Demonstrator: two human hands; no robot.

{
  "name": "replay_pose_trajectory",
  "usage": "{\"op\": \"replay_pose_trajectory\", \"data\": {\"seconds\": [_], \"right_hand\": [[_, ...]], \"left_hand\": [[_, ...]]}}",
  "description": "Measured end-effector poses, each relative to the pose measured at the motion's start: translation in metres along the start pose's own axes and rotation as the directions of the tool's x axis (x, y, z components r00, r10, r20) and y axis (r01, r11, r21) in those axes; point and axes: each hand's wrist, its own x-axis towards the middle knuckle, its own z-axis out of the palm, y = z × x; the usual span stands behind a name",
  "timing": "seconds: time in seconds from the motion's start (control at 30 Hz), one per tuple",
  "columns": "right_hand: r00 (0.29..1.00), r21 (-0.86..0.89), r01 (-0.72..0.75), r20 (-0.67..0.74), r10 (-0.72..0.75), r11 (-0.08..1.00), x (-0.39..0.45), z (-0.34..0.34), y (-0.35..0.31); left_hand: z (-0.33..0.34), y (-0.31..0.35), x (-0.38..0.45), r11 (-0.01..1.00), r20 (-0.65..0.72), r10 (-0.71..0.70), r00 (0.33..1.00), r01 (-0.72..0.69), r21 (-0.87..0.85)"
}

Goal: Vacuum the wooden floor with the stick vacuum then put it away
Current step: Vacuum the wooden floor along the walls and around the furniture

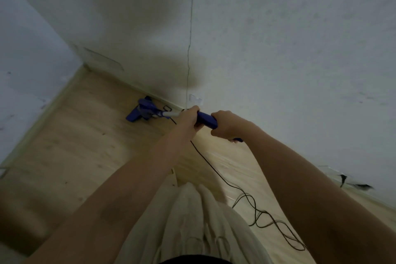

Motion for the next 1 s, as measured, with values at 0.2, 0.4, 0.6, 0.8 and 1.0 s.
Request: {"op": "replay_pose_trajectory", "data": {"seconds": [0.2,0.4,0.6,0.8,1.0], "right_hand": [[1.0,-0.021,-0.017,0.0,0.017,1.0,0.051,0.031,-0.067],[0.999,-0.033,0.038,0.028,-0.037,0.999,0.092,0.043,-0.125],[0.999,0.006,0.043,0.021,-0.043,0.999,0.125,0.032,-0.16],[0.998,0.019,0.056,0.035,-0.057,0.998,0.123,0.039,-0.159],[0.997,0.052,0.055,0.048,-0.057,0.997,0.094,0.048,-0.139]], "left_hand": [[-0.062,0.05,0.036,0.996,-0.115,-0.016,0.993,0.026,0.089],[-0.128,0.094,0.068,0.992,-0.033,0.021,0.999,-0.017,0.122],[-0.144,0.132,0.088,0.998,-0.03,0.061,0.998,-0.06,0.015],[-0.149,0.127,0.093,0.998,-0.03,0.061,0.998,-0.062,-0.015],[-0.143,0.101,0.081,0.999,0.017,0.035,0.999,-0.035,-0.014]]}}
